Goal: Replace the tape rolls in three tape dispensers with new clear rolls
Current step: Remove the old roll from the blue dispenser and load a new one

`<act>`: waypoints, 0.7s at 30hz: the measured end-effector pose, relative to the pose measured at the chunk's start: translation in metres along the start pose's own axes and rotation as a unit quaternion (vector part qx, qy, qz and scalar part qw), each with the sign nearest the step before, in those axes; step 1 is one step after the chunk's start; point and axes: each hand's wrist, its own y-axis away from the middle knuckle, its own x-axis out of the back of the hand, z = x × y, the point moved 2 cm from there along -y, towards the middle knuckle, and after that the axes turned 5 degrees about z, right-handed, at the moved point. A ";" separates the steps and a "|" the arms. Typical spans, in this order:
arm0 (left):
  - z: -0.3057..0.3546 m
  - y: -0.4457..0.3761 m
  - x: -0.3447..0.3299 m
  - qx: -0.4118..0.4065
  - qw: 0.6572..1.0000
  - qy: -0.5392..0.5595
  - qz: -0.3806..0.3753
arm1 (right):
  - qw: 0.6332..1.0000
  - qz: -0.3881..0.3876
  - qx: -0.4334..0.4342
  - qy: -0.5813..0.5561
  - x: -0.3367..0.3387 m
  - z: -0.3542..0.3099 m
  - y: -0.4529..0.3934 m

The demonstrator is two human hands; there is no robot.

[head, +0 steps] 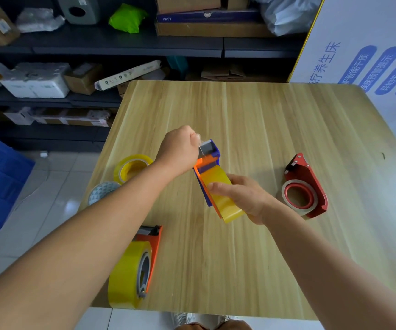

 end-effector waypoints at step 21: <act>0.021 -0.012 0.009 0.045 0.995 0.093 -0.012 | 0.990 0.138 -0.028 -0.006 -0.008 0.000 -0.005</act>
